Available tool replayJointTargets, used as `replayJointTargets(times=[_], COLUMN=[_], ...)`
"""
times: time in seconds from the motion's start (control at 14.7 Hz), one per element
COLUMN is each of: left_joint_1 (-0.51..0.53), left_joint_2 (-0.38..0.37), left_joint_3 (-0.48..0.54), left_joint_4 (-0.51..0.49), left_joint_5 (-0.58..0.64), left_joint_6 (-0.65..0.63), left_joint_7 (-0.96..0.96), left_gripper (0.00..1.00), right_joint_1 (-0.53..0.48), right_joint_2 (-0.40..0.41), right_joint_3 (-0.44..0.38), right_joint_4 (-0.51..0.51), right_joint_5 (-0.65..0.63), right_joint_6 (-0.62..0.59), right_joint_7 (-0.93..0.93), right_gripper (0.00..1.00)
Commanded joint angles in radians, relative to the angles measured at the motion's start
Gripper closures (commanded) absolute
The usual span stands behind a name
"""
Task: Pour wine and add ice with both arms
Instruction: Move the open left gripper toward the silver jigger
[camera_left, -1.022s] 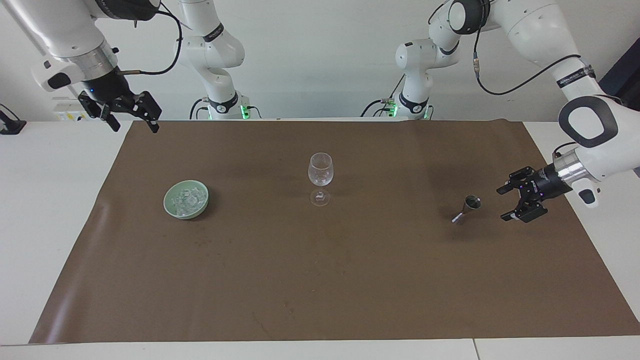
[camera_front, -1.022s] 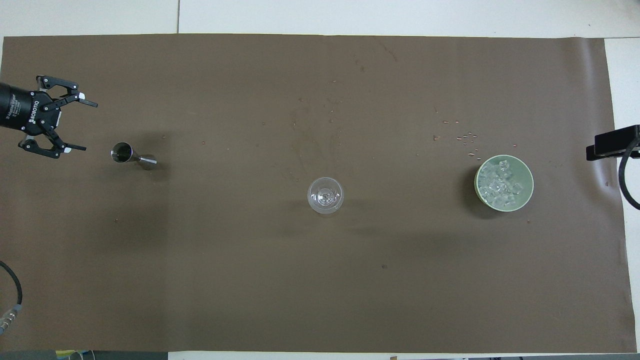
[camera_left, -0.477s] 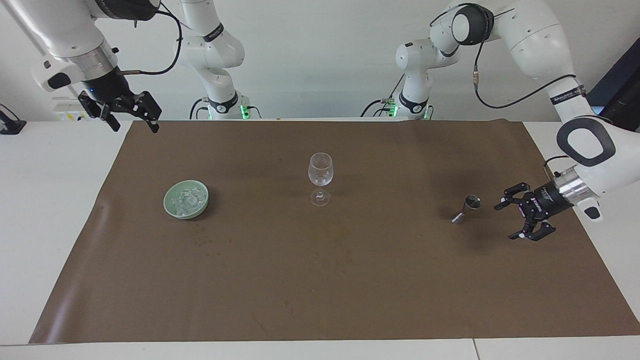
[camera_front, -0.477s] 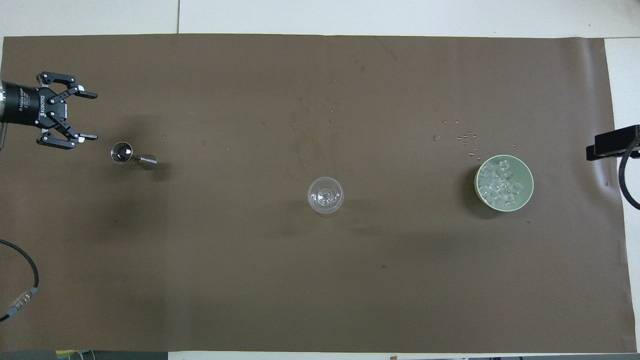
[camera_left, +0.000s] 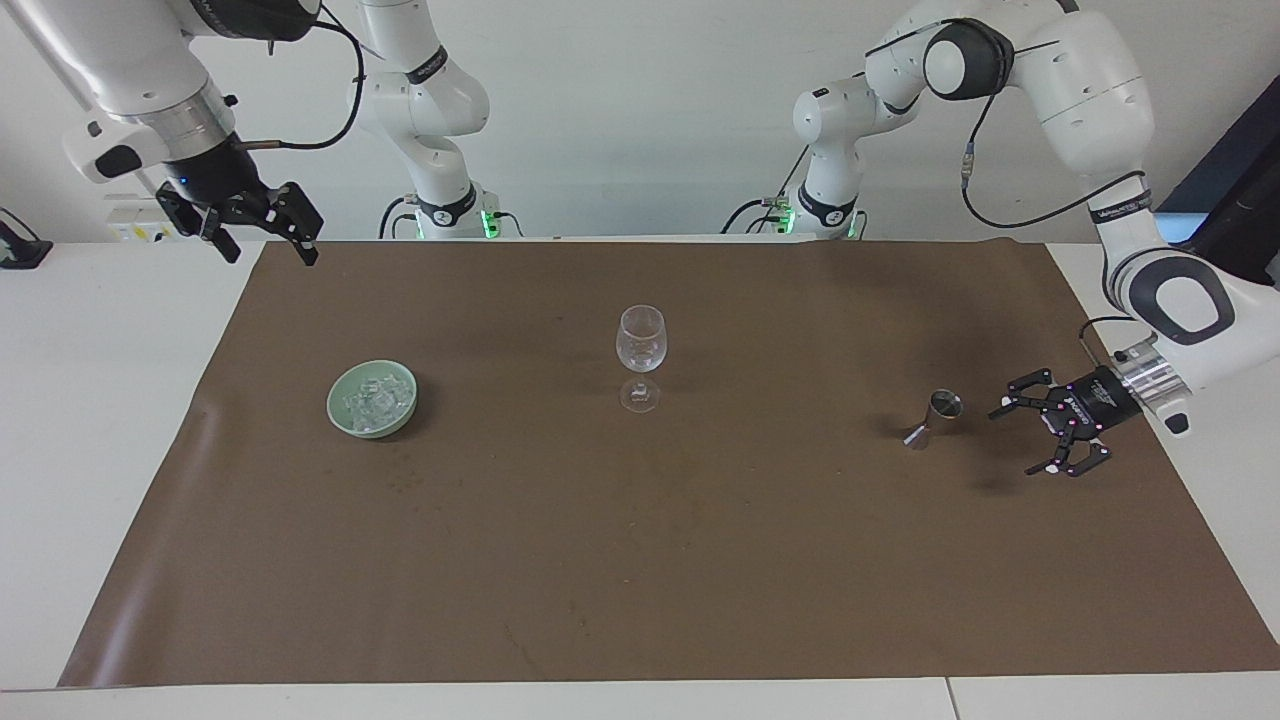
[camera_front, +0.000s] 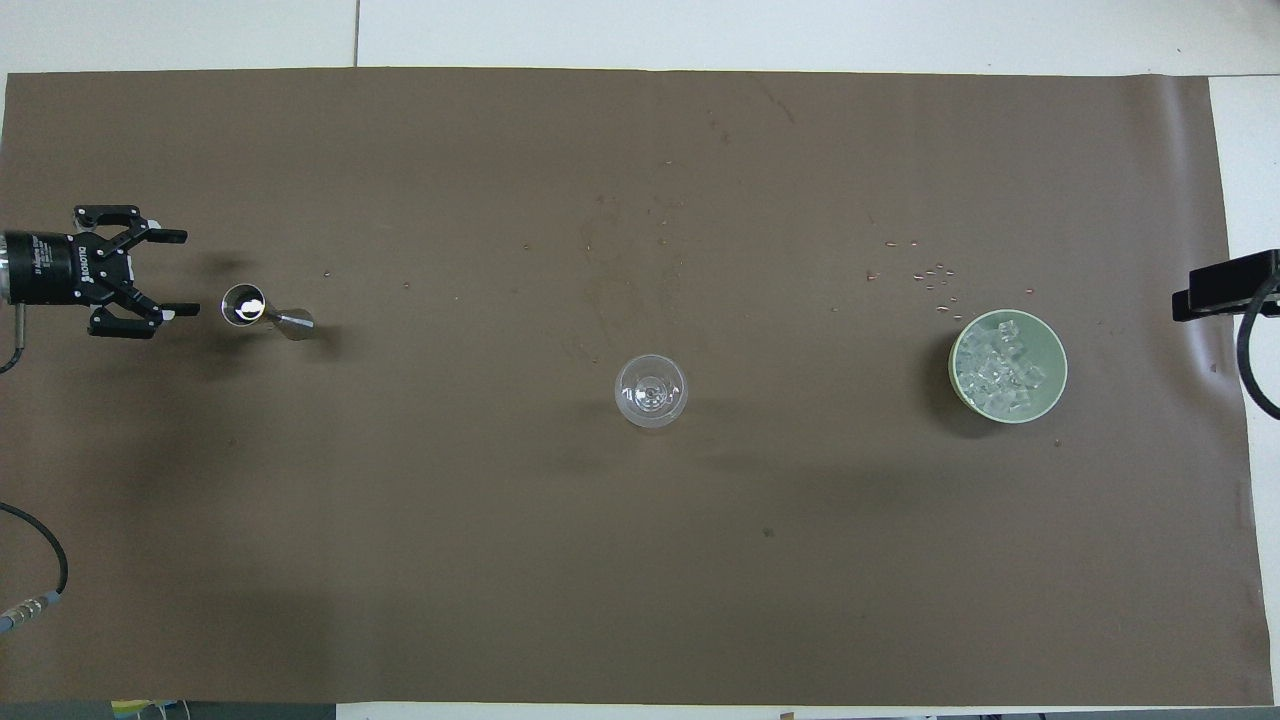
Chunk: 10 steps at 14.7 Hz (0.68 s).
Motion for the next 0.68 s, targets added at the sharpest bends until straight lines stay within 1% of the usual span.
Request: replayJointTargets(times=[0.0,0.07,0.14,0.27,0.34,0.48,0.55,0.61], left_joint_1=[0.002,0.004,0.004,0.001,-0.004,-0.013,-0.03,-0.039], left_joint_2=[-0.085,-0.104,-0.113,-0.124,-0.13,-0.15,-0.153,-0.16], left_joint_3=[-0.008,-0.008,-0.009,-0.011,-0.011,-0.014,-0.012,-0.012], left_joint_4=[-0.173,-0.225,-0.25,-0.277,-0.294,-0.345,-0.363,-0.379], left_joint_5=[-0.096,-0.119,-0.134,-0.157,-0.191,-0.251,-0.289,-0.3], left_joint_6=[0.058,0.08,0.083,0.074,0.08,0.084,0.085,0.086], left_joint_7=[0.124,0.17,0.188,0.191,0.198,0.289,0.304,0.312], left_gripper=[0.0,0.0,0.0,0.0,0.0,0.0,0.0,0.0], right_joint_1=[-0.017,-0.017,-0.015,-0.015,-0.015,-0.015,-0.015,-0.015], right_joint_2=[-0.008,-0.008,-0.009,-0.008,-0.009,-0.008,-0.008,-0.008], right_joint_3=[0.009,0.009,0.009,0.009,0.009,0.009,0.009,0.009], right_joint_4=[-0.01,-0.01,-0.01,-0.01,-0.01,-0.01,-0.01,-0.01], right_joint_5=[0.008,0.008,0.008,0.008,0.008,0.008,0.008,0.008], right_joint_6=[-0.003,-0.003,-0.003,-0.003,-0.005,-0.005,-0.003,-0.005], right_joint_7=[-0.017,-0.017,-0.017,-0.017,-0.017,-0.017,-0.017,-0.017], right_gripper=[0.0,0.0,0.0,0.0,0.0,0.0,0.0,0.0])
